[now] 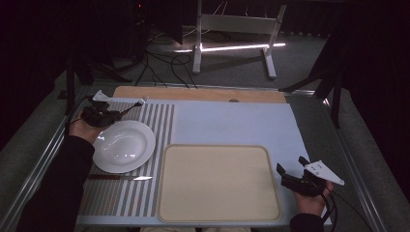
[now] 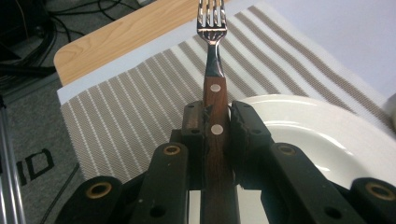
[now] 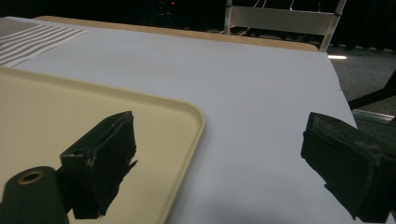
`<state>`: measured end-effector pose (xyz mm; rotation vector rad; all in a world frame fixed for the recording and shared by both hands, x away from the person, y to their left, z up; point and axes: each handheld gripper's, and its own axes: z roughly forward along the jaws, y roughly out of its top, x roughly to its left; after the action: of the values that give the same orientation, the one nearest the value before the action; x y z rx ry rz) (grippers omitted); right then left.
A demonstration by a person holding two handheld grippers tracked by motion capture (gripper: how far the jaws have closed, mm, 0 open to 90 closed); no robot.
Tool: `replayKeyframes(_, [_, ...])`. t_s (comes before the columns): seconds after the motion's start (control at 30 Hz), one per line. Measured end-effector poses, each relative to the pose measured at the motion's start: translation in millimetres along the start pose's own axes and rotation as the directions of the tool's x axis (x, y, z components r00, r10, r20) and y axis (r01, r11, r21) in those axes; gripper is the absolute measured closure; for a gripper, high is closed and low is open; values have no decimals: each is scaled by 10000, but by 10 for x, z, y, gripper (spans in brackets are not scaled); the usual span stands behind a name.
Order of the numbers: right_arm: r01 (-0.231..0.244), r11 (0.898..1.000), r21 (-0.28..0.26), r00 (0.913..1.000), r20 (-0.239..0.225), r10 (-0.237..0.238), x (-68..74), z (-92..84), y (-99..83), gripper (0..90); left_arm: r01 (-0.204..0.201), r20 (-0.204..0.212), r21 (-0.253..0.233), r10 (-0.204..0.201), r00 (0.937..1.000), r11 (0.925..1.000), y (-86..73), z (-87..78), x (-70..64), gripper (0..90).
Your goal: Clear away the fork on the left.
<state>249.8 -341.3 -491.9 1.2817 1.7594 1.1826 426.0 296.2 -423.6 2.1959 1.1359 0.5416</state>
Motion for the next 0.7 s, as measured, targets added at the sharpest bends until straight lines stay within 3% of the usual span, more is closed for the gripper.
replayKeyframes(0.07, [-4, 10000, 1, 10000, -5, 4, -2, 1, 1, 99, 0, 0, 0, 0, 10000, 10000, 0, 0, 0, 774])
replayKeyframes(0.13, [-44, 10000, -37, 10000, 16, 44, -24, 6, 1, 99, 220, 62, -196, -218, 9997, 9996, -3, -32, -105, 774])
replayKeyframes(0.4, [-47, 10000, -40, 9999, 114, 48, -101, -6, -8, 99, 502, 11, -369, -502, 9987, 9981, -18, -80, -263, 774])
replayKeyframes(0.7, [57, 9999, -137, 9999, 112, -56, -84, -3, 9, 99, 220, -70, -544, -224, 9997, 9983, 39, -200, -473, 774])
